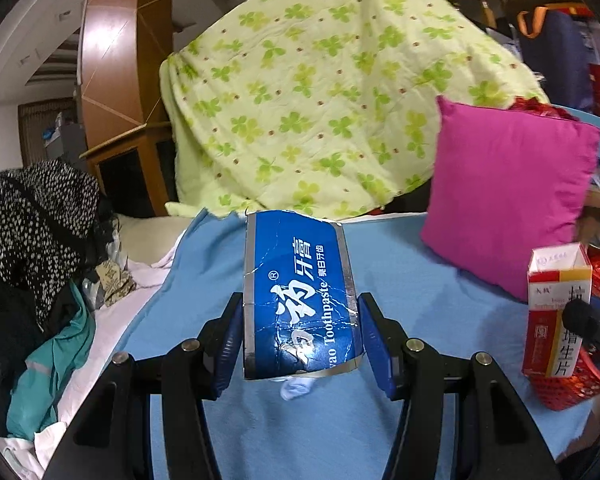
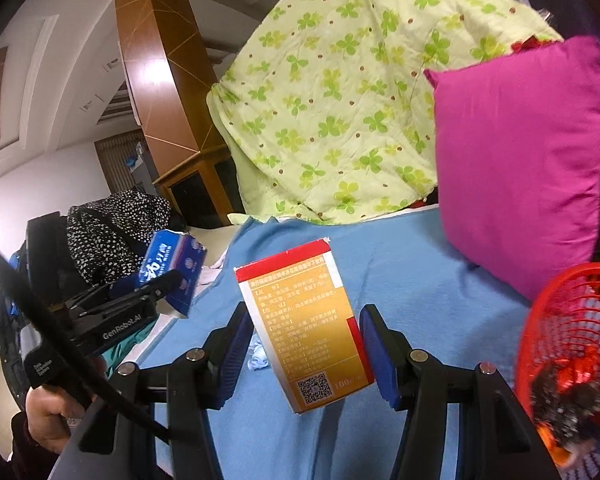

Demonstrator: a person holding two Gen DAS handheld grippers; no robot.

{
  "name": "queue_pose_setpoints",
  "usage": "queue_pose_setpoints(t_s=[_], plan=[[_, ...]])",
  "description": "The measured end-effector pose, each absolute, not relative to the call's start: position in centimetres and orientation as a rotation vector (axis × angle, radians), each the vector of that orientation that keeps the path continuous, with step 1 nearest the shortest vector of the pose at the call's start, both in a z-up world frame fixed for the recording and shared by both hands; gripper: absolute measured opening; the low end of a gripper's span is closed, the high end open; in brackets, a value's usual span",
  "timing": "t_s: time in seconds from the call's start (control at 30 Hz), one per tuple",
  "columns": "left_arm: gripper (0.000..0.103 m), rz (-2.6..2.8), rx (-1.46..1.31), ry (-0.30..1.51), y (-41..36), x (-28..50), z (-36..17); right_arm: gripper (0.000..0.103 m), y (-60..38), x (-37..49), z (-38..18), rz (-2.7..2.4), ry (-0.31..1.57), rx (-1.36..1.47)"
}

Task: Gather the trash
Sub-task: 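Lift both boxes and carry them toward the red basket with both tools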

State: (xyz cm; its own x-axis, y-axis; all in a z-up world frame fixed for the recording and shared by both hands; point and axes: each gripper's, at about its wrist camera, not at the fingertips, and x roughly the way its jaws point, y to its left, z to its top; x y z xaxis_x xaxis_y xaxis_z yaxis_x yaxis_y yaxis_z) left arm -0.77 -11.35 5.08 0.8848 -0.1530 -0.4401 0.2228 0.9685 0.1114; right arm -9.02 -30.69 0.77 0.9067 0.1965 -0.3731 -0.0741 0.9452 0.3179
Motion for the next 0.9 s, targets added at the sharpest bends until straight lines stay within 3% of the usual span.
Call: queue_pose_setpoints(t_s=[0.9], plan=[[0.058, -0.341, 0.262, 0.324, -18.3, -9.4, 10.9, 0.058, -35.8, -19.2, 7.3, 0.048, 0.243, 0.334]])
